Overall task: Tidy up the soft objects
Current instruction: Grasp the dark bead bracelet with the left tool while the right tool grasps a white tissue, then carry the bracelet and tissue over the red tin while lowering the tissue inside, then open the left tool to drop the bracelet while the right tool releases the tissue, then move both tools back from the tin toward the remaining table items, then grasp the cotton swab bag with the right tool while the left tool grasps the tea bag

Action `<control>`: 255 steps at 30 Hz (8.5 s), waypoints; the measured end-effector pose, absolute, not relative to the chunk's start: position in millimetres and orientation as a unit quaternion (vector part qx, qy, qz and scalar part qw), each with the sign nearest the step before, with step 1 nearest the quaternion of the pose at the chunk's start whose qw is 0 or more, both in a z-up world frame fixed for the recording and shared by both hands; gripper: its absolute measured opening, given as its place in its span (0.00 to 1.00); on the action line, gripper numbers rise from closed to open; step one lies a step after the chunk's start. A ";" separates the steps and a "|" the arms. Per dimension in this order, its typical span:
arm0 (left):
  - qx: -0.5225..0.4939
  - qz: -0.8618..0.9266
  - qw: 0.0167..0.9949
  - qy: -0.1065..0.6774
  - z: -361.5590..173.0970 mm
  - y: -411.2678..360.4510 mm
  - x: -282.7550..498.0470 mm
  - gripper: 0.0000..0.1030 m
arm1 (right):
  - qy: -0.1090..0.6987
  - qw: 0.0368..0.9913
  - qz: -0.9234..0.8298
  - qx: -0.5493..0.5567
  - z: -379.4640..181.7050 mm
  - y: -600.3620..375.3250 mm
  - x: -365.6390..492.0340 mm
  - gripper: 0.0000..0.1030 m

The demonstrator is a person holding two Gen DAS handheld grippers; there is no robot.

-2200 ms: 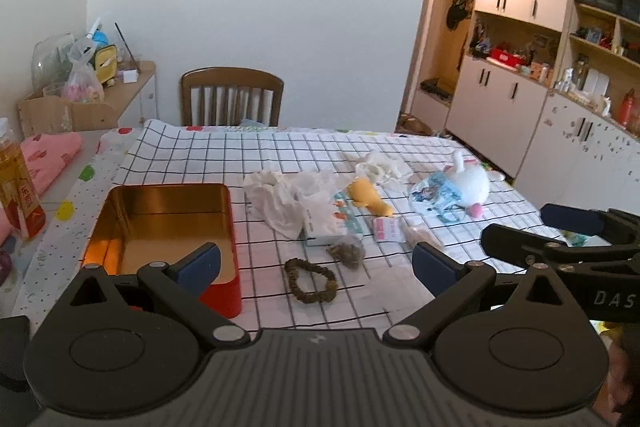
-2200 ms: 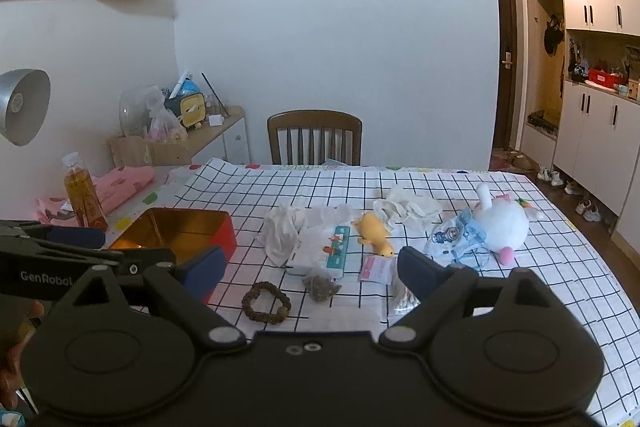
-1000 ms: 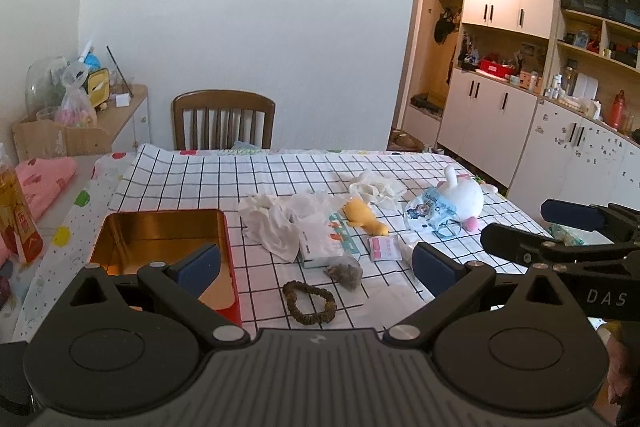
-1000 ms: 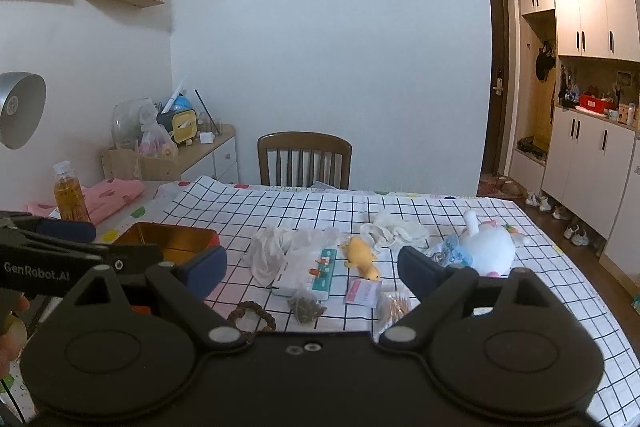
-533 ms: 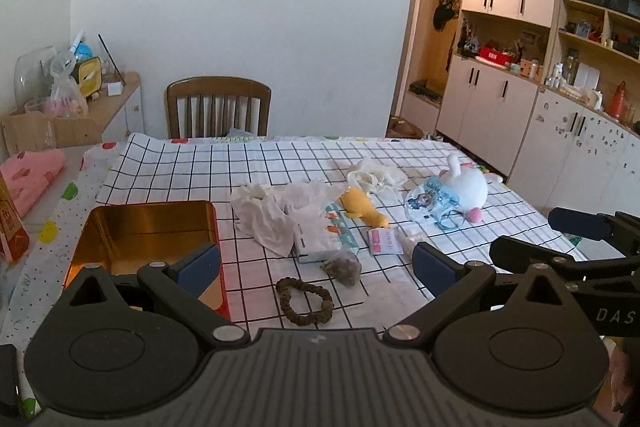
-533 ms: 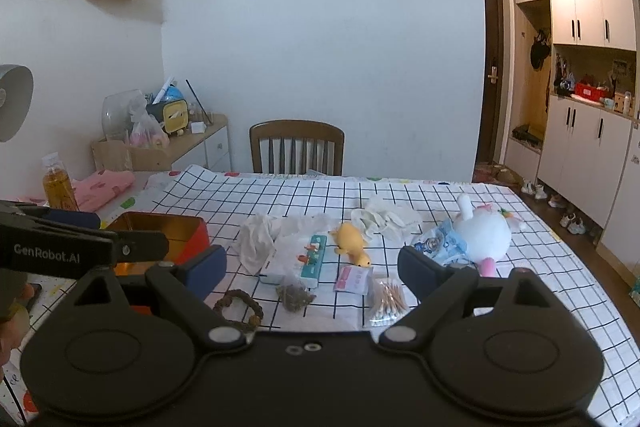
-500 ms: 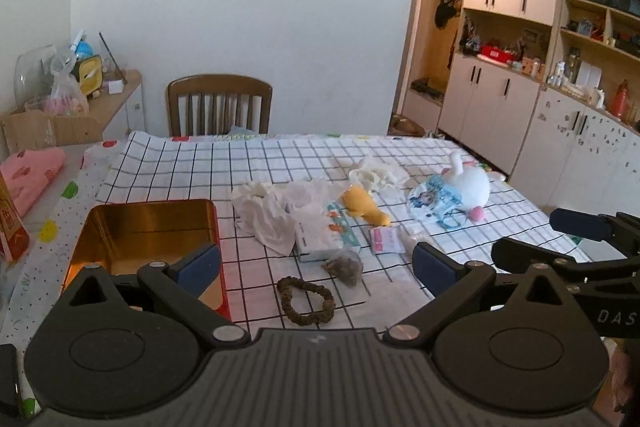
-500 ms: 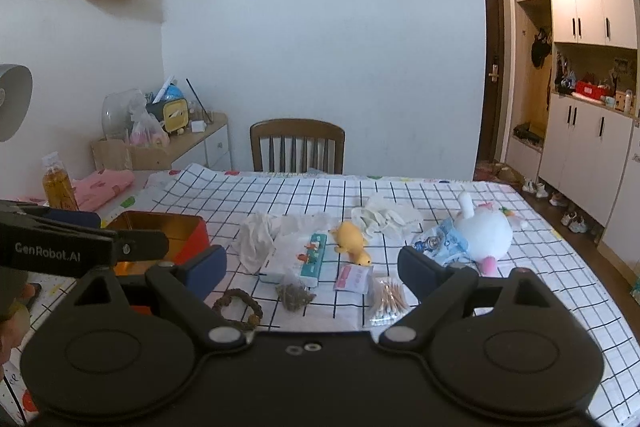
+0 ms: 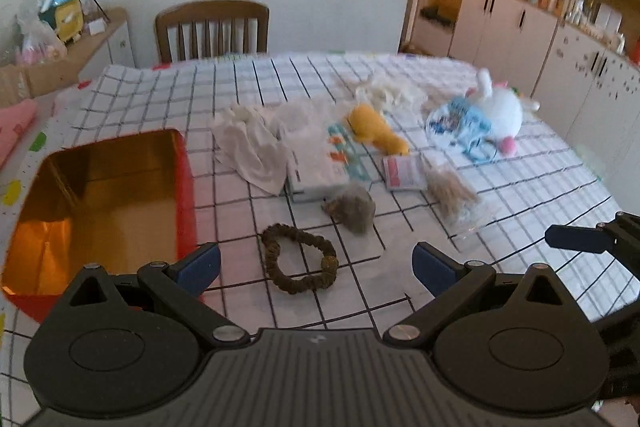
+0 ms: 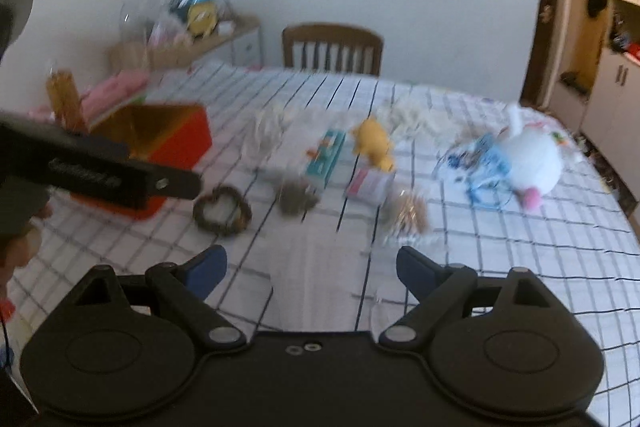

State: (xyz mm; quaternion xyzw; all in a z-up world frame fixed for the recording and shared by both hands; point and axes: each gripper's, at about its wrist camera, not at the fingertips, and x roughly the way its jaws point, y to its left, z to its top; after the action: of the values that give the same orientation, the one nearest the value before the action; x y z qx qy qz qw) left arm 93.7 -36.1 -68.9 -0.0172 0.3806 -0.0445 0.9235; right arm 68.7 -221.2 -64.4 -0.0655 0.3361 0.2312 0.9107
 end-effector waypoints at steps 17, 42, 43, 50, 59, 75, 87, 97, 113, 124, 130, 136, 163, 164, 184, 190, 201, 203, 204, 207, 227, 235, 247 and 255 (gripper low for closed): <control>-0.025 0.032 0.884 0.465 -124.5 -46.3 168.8 0.91 | 0.422 0.855 0.286 -0.092 -105.5 -216.5 123.3 0.84; -0.034 0.013 0.890 0.455 -127.2 -36.7 162.0 0.16 | 0.447 0.846 0.278 -0.084 -108.7 -213.0 139.3 0.11; -0.032 0.010 0.891 0.452 -125.8 -36.5 159.9 0.16 | 0.444 0.848 0.278 -0.080 -106.2 -213.9 138.8 0.11; -0.040 -0.003 0.896 0.443 -107.7 -33.1 145.7 0.16 | 0.423 0.856 0.289 -0.072 -79.5 -211.4 130.5 0.09; -0.051 -0.008 0.906 0.420 -70.6 -11.3 125.5 0.16 | 0.396 0.861 0.312 -0.066 -35.4 -188.4 136.0 0.09; -0.047 0.040 0.923 0.380 -19.0 61.5 116.6 0.16 | 0.355 0.856 0.372 -0.043 35.9 -112.9 174.4 0.09; -0.034 0.080 0.923 0.376 -1.3 120.4 132.2 0.16 | 0.343 0.845 0.410 -0.015 68.1 -46.2 212.4 0.09; -0.033 0.101 0.908 0.406 -26.0 150.9 144.9 0.16 | 0.392 0.813 0.429 0.017 27.8 17.4 237.7 0.10; -0.048 0.110 0.881 0.457 -75.7 182.4 184.6 0.16 | 0.473 0.777 0.410 -0.075 -67.9 53.5 240.9 0.10; -0.044 0.087 0.866 0.491 -105.2 176.2 211.0 0.16 | 0.474 0.763 0.411 -0.153 -93.3 66.8 228.8 0.13; -0.049 0.084 0.858 0.504 -115.6 175.3 215.3 0.16 | 0.460 0.760 0.419 -0.187 -94.3 71.4 222.8 0.19; -0.057 0.085 0.857 0.504 -117.6 177.2 217.7 0.16 | 0.456 0.756 0.428 -0.195 -93.2 70.2 222.0 0.24; -0.061 0.105 0.879 0.460 -82.8 177.0 190.7 0.32 | 0.413 0.776 0.449 -0.163 -43.7 36.4 207.8 0.66; -0.060 0.105 0.881 0.456 -80.2 176.3 188.4 0.46 | 0.411 0.778 0.448 -0.160 -41.1 33.0 207.4 0.66; -0.035 0.073 0.920 0.382 -23.7 138.0 132.9 0.76 | 0.351 0.839 0.410 -0.063 12.7 -57.2 172.2 0.82; -0.027 0.059 0.930 0.362 -10.1 117.7 121.3 0.80 | 0.325 0.860 0.393 -0.035 23.6 -94.6 158.3 0.90; -0.035 0.011 0.941 0.335 -1.4 67.3 108.9 0.99 | 0.310 0.889 0.338 -0.005 17.1 -173.8 138.4 0.99; -0.030 0.015 0.942 0.333 -2.0 55.1 110.2 1.00 | 0.314 0.891 0.328 -0.001 13.3 -187.3 136.4 0.99; -0.030 0.017 0.942 0.333 -2.5 50.9 111.5 1.00 | 0.314 0.893 0.324 0.000 11.3 -193.7 135.5 0.99; -0.039 0.005 0.943 0.332 -5.9 38.3 115.5 1.00 | 0.311 0.900 0.306 -0.003 6.2 -209.0 133.8 0.99; -0.010 -0.055 0.917 0.396 -85.2 -54.1 172.9 1.00 | 0.383 0.895 0.227 -0.035 -65.4 -263.4 188.6 0.90; -0.016 -0.034 0.908 0.417 -113.2 -64.8 194.6 1.00 | 0.414 0.880 0.229 -0.027 -89.5 -263.1 215.3 0.86; 0.003 -0.011 0.896 0.444 -147.3 -78.7 212.6 0.99 | 0.452 0.863 0.225 -0.023 -114.1 -254.2 237.8 0.72; 0.012 -0.012 0.899 0.437 -150.6 -83.9 214.2 0.88 | 0.459 0.859 0.222 -0.044 -121.7 -245.4 240.7 0.59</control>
State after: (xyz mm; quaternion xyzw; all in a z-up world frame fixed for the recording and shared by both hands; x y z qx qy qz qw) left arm 214.2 -83.9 -150.6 0.0124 0.4374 -0.0124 0.8991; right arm 240.7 -245.4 -121.7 -0.0443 0.4591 0.2222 0.8590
